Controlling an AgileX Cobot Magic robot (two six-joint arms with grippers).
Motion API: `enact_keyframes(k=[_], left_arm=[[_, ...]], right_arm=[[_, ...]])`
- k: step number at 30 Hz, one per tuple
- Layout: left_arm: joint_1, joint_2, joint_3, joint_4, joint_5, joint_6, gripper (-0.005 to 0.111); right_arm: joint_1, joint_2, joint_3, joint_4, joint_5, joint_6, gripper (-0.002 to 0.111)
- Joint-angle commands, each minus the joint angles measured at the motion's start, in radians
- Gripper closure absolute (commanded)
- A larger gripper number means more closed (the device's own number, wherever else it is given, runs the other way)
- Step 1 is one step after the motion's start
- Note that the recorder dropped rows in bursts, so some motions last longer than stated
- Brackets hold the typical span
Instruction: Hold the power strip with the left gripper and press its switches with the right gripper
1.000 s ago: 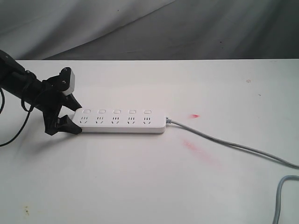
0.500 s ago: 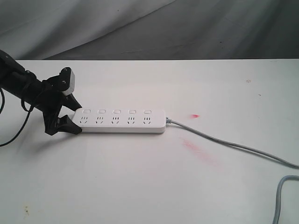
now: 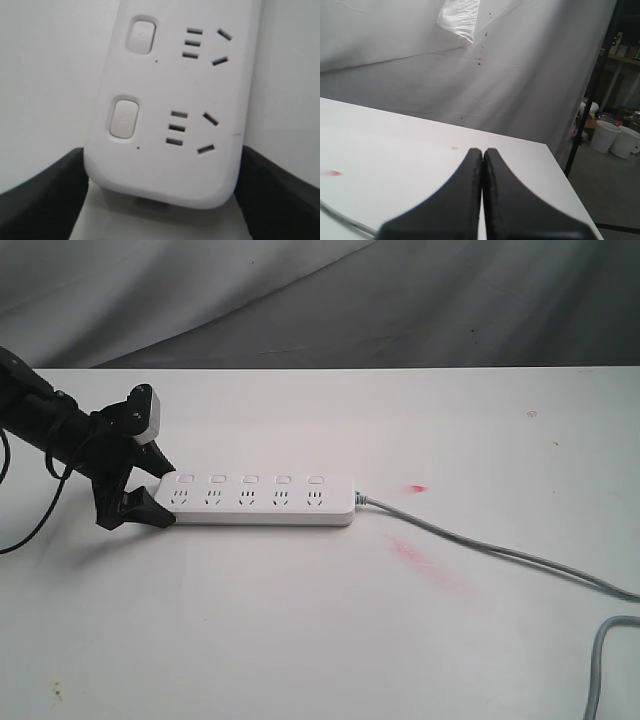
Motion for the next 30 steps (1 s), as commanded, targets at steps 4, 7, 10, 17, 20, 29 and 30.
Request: enact_keyframes(k=[4, 7, 10, 17, 20, 29, 30], left_arm=[[-0.002, -0.002, -0.005, -0.005, 0.0, 0.001, 0.049], [-0.002, -0.002, -0.005, -0.034, 0.007, 0.001, 0.049], [-0.002, -0.002, -0.005, -0.047, 0.007, -0.004, 0.049], [-0.002, -0.002, -0.005, -0.057, 0.004, -0.003, 0.049], [-0.002, -0.002, -0.005, -0.094, 0.031, -0.003, 0.049], [-0.002, -0.002, -0.005, -0.135, 0.053, -0.018, 0.022], [-0.002, -0.002, -0.005, -0.135, 0.053, -0.013, 0.018]], right_arm=[[-0.007, -0.003, 0.004, 0.005, 0.001, 0.001, 0.108], [-0.007, -0.003, 0.004, 0.005, 0.001, 0.001, 0.108], [-0.007, -0.003, 0.004, 0.005, 0.001, 0.001, 0.108], [-0.007, -0.003, 0.004, 0.005, 0.001, 0.001, 0.108], [-0.007, -0.003, 0.004, 0.005, 0.001, 0.001, 0.108], [-0.007, -0.003, 0.004, 0.005, 0.001, 0.001, 0.108], [-0.007, -0.003, 0.004, 0.005, 0.001, 0.001, 0.108]])
